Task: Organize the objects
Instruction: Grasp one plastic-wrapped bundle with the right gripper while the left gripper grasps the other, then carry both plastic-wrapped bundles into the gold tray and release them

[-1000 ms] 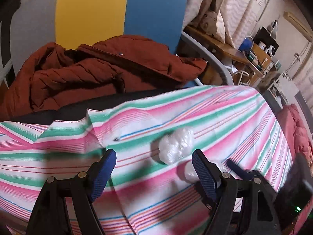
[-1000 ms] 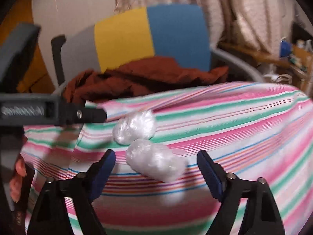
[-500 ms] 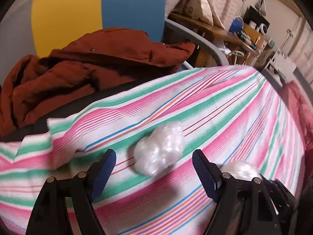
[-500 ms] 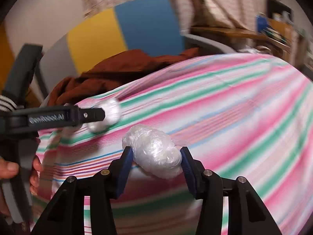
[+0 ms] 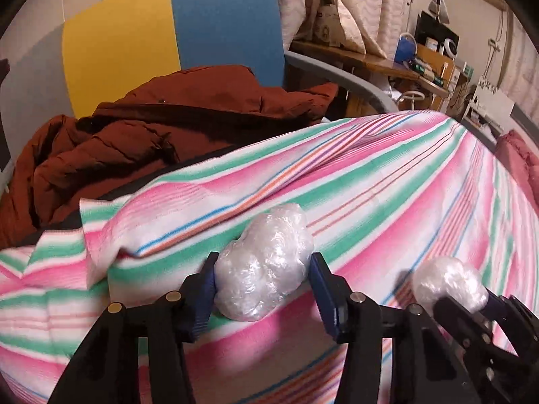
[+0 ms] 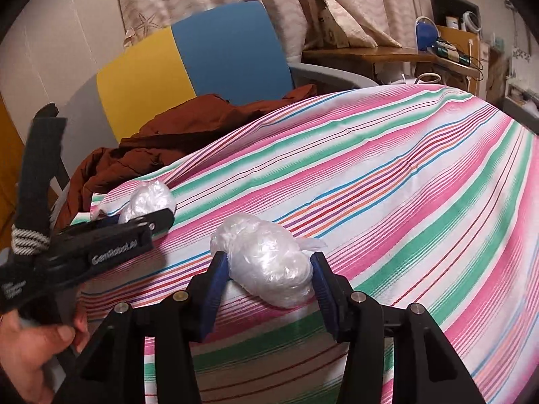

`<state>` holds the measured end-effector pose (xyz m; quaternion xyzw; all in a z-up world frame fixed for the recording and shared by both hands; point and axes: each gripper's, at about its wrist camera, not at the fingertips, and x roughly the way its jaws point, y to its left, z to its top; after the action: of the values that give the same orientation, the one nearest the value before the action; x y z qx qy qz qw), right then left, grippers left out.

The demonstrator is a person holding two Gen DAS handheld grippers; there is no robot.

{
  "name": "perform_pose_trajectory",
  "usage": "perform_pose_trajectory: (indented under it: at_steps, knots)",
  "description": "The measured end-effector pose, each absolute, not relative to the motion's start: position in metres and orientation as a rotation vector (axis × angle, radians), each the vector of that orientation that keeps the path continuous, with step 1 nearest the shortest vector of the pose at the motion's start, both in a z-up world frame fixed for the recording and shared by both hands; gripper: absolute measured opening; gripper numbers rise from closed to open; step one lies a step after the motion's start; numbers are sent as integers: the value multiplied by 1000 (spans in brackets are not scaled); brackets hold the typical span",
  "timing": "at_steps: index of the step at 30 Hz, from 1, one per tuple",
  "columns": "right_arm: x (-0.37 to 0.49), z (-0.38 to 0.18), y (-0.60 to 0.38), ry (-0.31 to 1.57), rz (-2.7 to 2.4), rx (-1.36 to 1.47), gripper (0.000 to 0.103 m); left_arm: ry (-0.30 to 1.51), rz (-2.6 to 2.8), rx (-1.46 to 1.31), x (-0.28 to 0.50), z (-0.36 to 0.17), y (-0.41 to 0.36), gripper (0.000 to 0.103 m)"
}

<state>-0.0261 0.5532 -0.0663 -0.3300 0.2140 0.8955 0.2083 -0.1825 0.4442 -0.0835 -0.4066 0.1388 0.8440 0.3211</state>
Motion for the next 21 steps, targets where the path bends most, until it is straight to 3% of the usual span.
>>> perform_pose_trajectory:
  at_steps: [15, 21]
  knots:
    - [-1, -47, 525, 532, 2526, -817, 51, 295, 2263, -1114, -117, -81, 393, 53]
    - [25, -45, 508, 611, 2519, -803, 51, 267, 2243, -1132, -88, -80, 373, 53]
